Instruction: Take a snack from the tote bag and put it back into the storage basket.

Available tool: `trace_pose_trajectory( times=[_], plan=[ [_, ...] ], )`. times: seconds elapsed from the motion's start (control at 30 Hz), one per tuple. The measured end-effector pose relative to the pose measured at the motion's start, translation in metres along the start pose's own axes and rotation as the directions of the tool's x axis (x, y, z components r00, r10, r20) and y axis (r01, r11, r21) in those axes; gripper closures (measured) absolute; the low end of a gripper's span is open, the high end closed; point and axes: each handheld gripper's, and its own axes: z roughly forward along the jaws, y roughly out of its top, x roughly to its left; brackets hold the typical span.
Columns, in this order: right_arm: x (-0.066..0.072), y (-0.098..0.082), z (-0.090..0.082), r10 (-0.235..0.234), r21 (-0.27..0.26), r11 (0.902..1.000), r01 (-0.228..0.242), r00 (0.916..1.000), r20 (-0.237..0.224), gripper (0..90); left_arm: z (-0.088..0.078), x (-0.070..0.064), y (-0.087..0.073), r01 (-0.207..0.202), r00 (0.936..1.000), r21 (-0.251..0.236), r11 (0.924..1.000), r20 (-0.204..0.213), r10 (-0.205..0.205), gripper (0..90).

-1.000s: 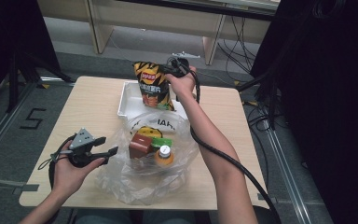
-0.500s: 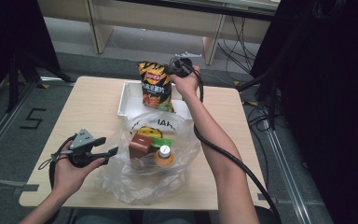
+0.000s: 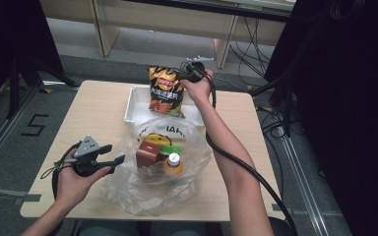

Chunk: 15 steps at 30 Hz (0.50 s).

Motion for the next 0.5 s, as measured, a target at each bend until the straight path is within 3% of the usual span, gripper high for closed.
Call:
trace_pose_trajectory(
  times=[0.17, 0.4, 0.5],
  plan=[
    [0.002, -0.001, -0.002, 0.010, 0.014, 0.9998, -0.010, 0.9999, 0.007, 57.5, 0.000, 0.000, 0.000, -0.001, 1.0000, 0.000, 1.0000, 0.001, 0.001, 36.2],
    [0.002, 0.001, -0.010, 0.030, -0.017, 0.9994, -0.030, 0.9991, 0.030, 45.8, 0.000, -0.001, 0.000, 0.011, 0.9999, -0.005, 0.9999, -0.006, -0.011, 36.2],
    [0.003, -0.003, -0.020, 0.078, -0.017, 0.9969, -0.077, 0.9954, 0.056, 43.1, -0.001, -0.001, 0.000, 0.016, 0.9999, -0.010, 0.9998, -0.005, -0.016, 36.2]
  ],
)
